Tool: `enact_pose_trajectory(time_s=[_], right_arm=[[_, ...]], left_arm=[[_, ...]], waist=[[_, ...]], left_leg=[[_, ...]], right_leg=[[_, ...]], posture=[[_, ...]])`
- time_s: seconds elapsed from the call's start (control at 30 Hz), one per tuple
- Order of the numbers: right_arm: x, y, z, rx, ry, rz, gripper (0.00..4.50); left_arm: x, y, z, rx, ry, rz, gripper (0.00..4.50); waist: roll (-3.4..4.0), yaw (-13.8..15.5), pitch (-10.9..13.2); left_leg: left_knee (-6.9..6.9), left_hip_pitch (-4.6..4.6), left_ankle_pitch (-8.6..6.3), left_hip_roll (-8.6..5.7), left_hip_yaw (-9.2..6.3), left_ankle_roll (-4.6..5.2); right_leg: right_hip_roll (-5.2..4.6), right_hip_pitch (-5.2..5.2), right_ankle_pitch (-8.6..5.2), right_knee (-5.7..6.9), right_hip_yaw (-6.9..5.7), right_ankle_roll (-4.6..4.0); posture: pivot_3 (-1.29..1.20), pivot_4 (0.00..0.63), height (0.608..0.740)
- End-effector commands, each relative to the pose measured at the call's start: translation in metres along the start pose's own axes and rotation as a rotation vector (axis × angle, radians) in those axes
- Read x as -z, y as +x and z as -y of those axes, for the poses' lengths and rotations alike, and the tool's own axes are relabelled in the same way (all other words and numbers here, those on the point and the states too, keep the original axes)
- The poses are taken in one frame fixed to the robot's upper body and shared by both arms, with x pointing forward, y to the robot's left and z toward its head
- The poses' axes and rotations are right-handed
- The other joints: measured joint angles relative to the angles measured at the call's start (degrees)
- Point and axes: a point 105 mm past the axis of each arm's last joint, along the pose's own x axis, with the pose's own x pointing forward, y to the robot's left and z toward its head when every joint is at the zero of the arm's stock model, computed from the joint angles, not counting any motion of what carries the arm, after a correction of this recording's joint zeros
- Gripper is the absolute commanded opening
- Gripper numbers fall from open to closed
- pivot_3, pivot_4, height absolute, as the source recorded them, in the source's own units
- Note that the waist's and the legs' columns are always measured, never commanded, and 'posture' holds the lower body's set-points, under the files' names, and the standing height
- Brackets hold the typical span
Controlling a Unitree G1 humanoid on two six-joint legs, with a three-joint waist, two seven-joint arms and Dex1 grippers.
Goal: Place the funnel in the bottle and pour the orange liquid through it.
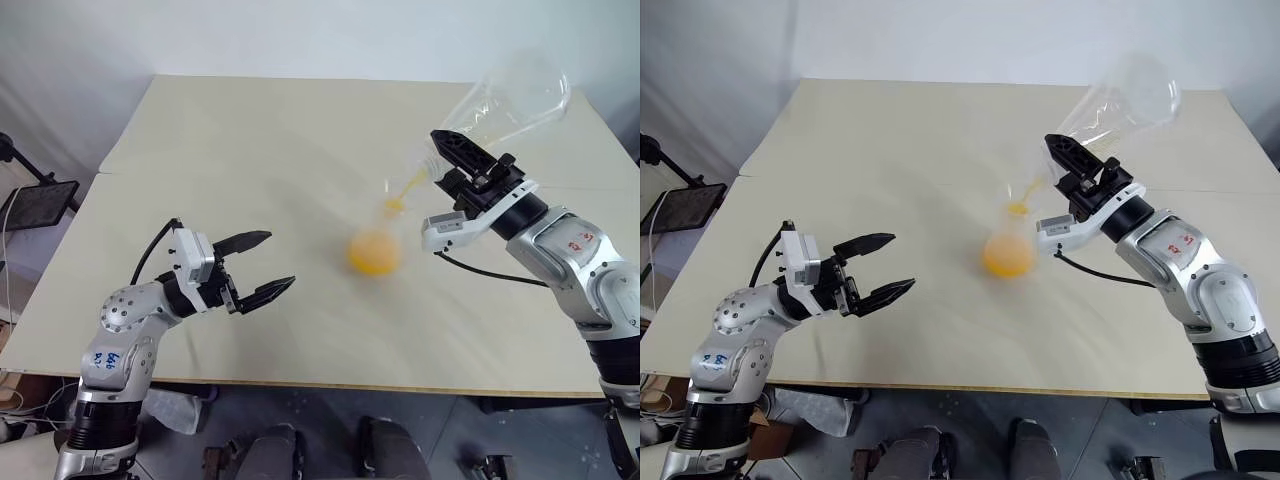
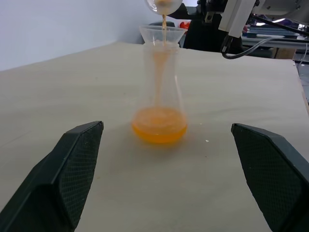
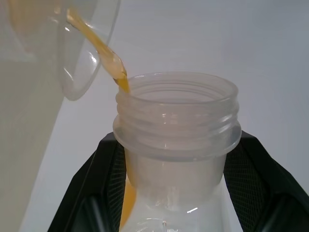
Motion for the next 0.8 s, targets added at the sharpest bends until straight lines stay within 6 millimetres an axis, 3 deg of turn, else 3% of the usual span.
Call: enact_pose_trajectory(time_s=[0.03,0.5,0.67,0.73,0.8], right_arm=[[0.0089,-0.0006,0.0183,0.062,-0.039,-0.019,2.42],[0.0071,0.0007,0.0186,0.070,0.003,-0.014,2.42],[0.0019,-0.0005,0.0212,0.074,0.296,-0.007,2.42],[0.0018,-0.0004,0.0243,0.082,0.335,-0.009,2.42],[0.0081,-0.0010,0.0270,0.105,0.453,-0.057,2.42]], left_arm=[[-0.0039,0.0016,-0.0001,0.003,0.021,0.018,4.50],[-0.0034,0.0010,0.0004,-0.003,0.019,0.019,4.50],[-0.0031,0.0000,-0.0007,-0.002,0.023,0.014,4.50],[-0.0033,-0.0003,-0.0014,-0.001,0.023,0.014,4.50],[-0.0037,-0.0003,-0.0021,0.003,0.025,0.011,4.50]], waist=[[0.00,0.0,0.0],[0.00,0.0,0.0],[0.00,-0.1,0.0],[0.00,0.0,0.0],[0.00,0.1,0.0]], left_leg=[[0.00,0.00,0.00,0.00,0.00,0.00],[0.00,0.00,0.00,0.00,0.00,0.00],[0.00,0.00,0.00,0.02,0.00,0.00],[0.01,0.00,0.00,0.04,0.00,0.00],[0.02,0.00,0.00,0.03,-0.01,0.00]], right_leg=[[0.00,0.00,0.00,0.00,0.00,0.00],[0.00,0.00,0.00,0.00,0.00,0.00],[0.02,0.01,0.00,-0.02,-0.01,0.00],[0.04,0.02,0.00,-0.01,-0.02,0.00],[0.01,0.02,0.00,-0.01,-0.03,0.00]], posture=[[0.00,0.150,0.740],[0.00,0.150,0.740],[0.00,0.150,0.740],[0.00,0.150,0.740],[0.00,0.150,0.740]])
